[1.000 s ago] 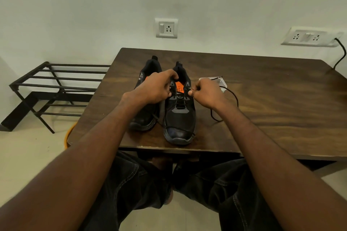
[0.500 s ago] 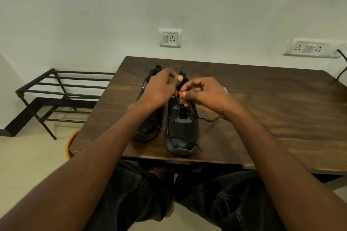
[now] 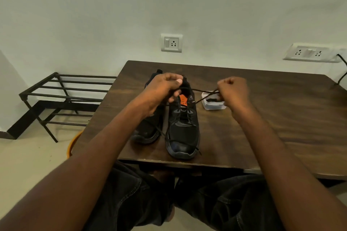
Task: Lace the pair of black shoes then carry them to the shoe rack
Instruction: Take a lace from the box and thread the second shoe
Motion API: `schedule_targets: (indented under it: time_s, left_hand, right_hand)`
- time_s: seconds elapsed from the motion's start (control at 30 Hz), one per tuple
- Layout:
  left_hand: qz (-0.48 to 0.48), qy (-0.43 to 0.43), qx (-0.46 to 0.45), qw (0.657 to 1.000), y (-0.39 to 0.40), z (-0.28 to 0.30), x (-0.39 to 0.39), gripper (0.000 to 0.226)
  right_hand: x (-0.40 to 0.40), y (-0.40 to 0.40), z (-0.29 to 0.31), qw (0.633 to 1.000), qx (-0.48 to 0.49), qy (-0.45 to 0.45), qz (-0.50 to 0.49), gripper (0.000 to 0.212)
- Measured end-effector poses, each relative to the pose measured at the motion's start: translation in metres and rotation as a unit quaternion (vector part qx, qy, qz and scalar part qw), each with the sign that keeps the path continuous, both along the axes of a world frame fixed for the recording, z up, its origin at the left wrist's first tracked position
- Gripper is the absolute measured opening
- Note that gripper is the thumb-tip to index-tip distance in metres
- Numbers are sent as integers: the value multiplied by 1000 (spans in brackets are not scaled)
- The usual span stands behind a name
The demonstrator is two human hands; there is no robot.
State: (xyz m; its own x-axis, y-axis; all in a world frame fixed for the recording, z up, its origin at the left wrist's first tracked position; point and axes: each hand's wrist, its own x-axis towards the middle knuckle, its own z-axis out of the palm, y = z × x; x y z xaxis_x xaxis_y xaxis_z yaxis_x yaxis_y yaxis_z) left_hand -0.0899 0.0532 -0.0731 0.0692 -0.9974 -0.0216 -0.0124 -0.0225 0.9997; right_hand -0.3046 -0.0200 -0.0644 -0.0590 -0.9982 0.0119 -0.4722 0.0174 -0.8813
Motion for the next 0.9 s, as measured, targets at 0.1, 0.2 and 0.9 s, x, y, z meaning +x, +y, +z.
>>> schedule_targets:
  time_s: [0.1,0.2,0.9]
  left_hand:
    - [28,-49,-13,998,-3,-4,7,23]
    - [20,-64,-23,998,-4,-11,2,21]
    - [68,-108,-13,992,-5,-12,-6,12]
  right_hand:
    - [-11,0,-11,932,-53,349,77,21]
    - [1,12,-8,949,-91,224,202,32]
    - [40,11,-27,955,-147,201,161,10]
